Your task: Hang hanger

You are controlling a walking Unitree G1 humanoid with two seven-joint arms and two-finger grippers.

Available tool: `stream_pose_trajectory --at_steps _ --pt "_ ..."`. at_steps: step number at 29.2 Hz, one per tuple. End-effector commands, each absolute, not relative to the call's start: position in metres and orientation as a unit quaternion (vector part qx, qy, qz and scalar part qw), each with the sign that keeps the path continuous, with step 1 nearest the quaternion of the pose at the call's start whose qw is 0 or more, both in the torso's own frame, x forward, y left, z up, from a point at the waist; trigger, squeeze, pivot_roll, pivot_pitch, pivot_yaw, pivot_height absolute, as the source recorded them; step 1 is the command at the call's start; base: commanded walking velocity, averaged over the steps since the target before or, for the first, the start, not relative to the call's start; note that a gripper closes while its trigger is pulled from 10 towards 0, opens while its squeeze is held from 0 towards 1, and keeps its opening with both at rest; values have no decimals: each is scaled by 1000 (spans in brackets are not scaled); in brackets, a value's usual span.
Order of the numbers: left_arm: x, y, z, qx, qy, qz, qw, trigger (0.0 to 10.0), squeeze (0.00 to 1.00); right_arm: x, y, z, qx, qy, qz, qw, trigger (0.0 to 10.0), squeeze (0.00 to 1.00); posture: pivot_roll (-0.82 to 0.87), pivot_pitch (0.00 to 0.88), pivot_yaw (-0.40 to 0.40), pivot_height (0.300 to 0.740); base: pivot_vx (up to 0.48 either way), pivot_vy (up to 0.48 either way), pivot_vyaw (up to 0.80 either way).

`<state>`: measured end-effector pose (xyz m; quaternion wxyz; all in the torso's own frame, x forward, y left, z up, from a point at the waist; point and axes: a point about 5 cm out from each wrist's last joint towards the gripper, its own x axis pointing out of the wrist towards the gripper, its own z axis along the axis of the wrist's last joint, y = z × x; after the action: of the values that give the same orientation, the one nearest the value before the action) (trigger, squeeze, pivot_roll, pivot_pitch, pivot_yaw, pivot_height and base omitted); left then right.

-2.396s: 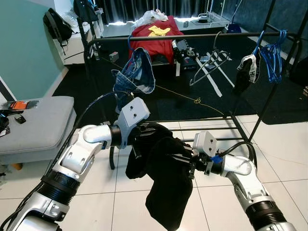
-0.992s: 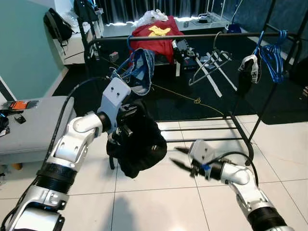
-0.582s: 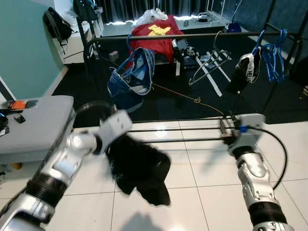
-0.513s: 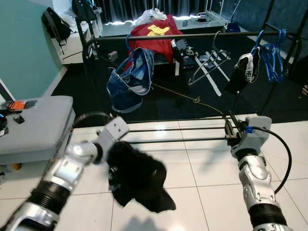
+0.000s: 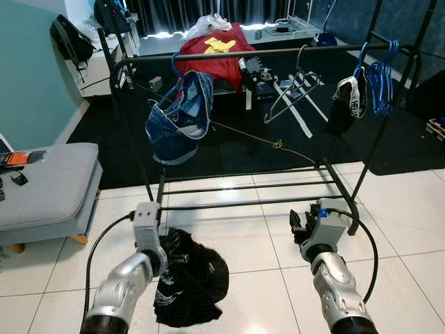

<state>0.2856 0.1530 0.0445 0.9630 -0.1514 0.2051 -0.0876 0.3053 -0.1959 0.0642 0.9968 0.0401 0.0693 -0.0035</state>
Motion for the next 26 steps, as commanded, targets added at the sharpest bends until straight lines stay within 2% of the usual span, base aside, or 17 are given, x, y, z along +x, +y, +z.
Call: stream_pose_trajectory --at_steps 1,7,9,21,26 --pt "285 153 51 -120 189 -87 971 10000 0 305 -189 65 30 73 13 997 10000 0 9 78 59 740 0 0 0" --pt "284 145 59 -79 168 -101 977 10000 0 308 -182 72 14 60 48 997 10000 0 5 76 59 740 0 0 0" --pt "286 136 66 -78 136 -123 980 10000 0 312 -178 79 12 45 66 997 10000 0 1 74 54 740 0 0 0" --pt "292 126 88 -62 88 -145 984 10000 0 311 -177 84 15 26 64 998 10000 0 28 63 39 740 0 0 0" --pt "293 123 95 -41 73 -159 984 10000 0 312 -174 85 15 23 71 997 10000 0 32 63 39 740 271 0 0"
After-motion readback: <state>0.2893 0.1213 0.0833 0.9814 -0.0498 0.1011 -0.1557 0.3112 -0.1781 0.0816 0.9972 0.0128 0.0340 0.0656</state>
